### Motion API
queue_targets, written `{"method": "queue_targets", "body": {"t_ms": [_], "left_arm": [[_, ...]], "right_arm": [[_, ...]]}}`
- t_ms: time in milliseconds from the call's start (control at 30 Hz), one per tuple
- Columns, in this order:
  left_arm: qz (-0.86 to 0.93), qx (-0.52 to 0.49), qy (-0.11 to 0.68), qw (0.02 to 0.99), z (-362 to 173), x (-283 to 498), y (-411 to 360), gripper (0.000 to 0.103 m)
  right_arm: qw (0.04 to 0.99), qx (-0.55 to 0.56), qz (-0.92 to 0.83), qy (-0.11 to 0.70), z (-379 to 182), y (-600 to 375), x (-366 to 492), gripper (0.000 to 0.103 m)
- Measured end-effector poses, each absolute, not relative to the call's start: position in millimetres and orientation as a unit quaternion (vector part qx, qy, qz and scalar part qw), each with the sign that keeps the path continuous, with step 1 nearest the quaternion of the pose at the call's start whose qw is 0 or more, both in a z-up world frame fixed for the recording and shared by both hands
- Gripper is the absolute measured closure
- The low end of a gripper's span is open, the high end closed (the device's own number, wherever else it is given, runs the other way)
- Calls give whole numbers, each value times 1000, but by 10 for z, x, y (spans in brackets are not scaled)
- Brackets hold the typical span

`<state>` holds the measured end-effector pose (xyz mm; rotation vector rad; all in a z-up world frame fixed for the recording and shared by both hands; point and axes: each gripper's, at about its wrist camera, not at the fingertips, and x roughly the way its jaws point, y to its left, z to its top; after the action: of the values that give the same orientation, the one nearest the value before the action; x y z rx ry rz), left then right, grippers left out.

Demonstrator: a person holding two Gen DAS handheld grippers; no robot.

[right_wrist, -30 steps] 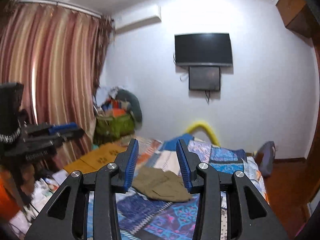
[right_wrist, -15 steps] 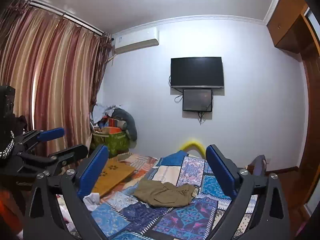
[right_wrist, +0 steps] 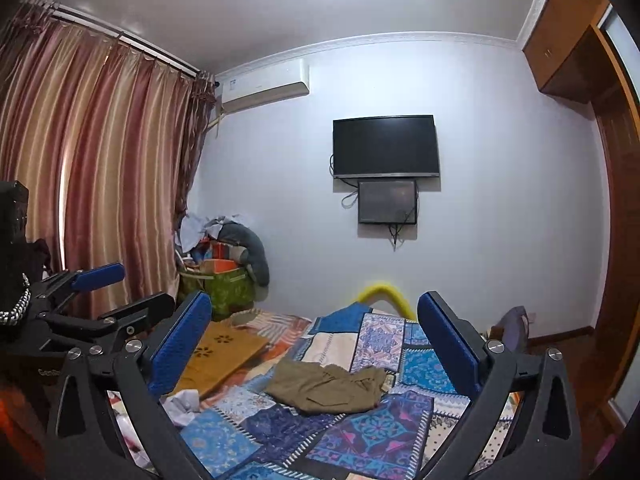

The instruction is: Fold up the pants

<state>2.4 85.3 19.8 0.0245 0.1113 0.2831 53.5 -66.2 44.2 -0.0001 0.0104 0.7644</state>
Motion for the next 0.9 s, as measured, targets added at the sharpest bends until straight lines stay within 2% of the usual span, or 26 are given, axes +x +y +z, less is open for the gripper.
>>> {"method": "queue_targets", "body": {"t_ms": [900], "left_arm": [[137, 1, 62, 989, 99, 52, 881, 0]], "right_arm": [[928, -7, 373, 21, 436, -678, 526, 0]]}}
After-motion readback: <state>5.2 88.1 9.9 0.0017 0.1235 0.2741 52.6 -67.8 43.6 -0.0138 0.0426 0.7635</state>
